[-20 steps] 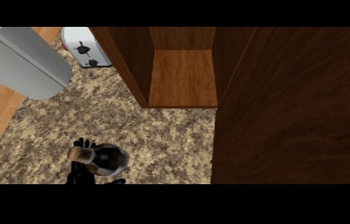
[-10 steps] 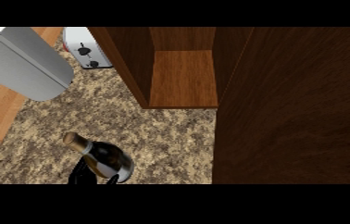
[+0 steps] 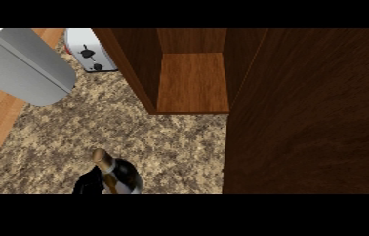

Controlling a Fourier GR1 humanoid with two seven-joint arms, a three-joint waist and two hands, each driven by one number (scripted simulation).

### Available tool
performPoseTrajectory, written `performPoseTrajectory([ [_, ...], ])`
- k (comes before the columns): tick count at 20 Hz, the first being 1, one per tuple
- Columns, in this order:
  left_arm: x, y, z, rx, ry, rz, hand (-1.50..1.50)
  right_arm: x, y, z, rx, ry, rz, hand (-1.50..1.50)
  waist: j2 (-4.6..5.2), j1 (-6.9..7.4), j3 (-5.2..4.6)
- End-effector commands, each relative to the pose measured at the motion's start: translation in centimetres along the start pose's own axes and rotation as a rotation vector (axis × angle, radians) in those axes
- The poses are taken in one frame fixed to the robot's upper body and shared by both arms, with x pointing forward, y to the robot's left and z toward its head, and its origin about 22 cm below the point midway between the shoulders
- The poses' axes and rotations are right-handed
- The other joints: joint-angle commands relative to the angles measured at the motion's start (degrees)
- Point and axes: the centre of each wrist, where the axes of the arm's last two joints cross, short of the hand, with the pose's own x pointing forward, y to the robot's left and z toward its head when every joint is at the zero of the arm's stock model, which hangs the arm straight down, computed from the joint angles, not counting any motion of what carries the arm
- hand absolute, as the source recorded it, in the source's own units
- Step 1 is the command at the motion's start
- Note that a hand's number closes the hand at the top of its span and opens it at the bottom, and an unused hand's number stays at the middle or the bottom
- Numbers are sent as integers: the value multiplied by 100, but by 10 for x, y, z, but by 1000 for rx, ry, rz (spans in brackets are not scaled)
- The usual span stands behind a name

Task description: Pick up the wine, place it into the cabinet and close the cabinet

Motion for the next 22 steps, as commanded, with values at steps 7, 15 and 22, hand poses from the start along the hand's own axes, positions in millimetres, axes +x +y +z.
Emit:
performPoseTrajectory([
  [7,15,39,14,-93,14,30,150,-11,2,-9,-6,5,9,-150,51,17,-118],
  [15,35,19,2,-185,-78,106,150,0,-16,0,-24,16,-12,-150,45,17,-116],
  [22,83,-36,-21,-236,-54,129,150,-7,1,3,-9,20,-16,-150,44,18,-115],
])
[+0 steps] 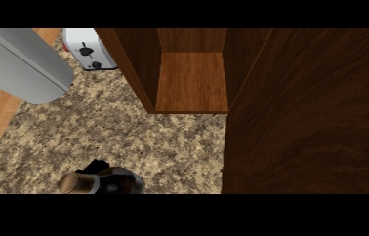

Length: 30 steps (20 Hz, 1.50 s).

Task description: Pick up the wine, place it into the cabinet and close the cabinet

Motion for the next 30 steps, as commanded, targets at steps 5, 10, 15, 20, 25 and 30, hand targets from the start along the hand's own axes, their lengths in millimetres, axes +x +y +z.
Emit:
performPoseTrajectory([
  [5,50,-51,-27,-51,-33,52,150,-11,-7,-10,5,28,-4,-150,4,12,-2],
  [10,84,-72,-59,-37,-92,8,150,0,6,-3,5,9,3,-150,3,-9,-4],
  [15,78,-103,-74,-41,-69,29,150,-2,-13,-19,0,-3,-14,-150,9,-9,-6],
  [20,86,-136,-117,-46,-77,2,150,-18,-4,-16,-12,-4,-10,-150,10,-29,-5],
  [25,87,-165,-141,-47,-106,-33,150,2,-17,-7,2,13,-7,-150,7,-46,-6],
  [30,79,-165,-156,-41,-117,-122,150,-8,-12,-2,-18,9,3,-150,4,-36,-5],
])
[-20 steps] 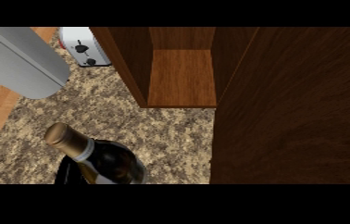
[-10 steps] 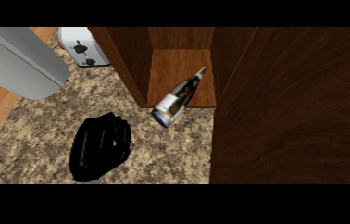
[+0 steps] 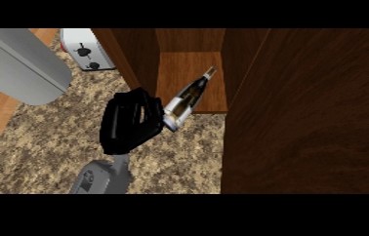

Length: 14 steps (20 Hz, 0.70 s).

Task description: Pick up the wine, place it into the cabinet and close the cabinet

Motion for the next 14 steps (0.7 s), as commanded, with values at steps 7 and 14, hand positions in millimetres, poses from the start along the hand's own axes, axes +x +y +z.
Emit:
performPoseTrajectory([
  [7,-48,-20,-26,-24,33,-162,150,-7,0,-3,9,-6,5,-150,14,-44,-1],
  [14,-64,-22,-22,25,63,-139,150,-10,15,-11,3,-25,7,-150,7,-8,-2],
])
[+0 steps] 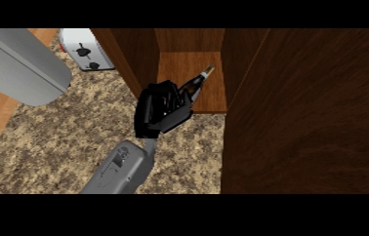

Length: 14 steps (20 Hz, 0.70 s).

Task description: Pick up the wine, place it into the cabinet and close the cabinet

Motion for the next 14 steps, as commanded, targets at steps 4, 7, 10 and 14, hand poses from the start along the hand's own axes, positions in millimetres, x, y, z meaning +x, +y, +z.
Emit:
performPoseTrajectory([
  [4,-17,-9,-9,41,29,-4,150,5,-1,3,-6,1,-15,-150,-1,-9,-1],
  [7,-32,-6,-3,51,53,-28,150,11,-8,21,4,-29,-6,-150,-1,-33,0],
  [10,-36,4,-2,60,80,-10,150,10,11,10,8,-5,-3,-150,-4,10,-1],
  [14,-55,17,-6,79,83,-6,150,-13,-1,2,3,13,4,-150,4,0,-1],
])
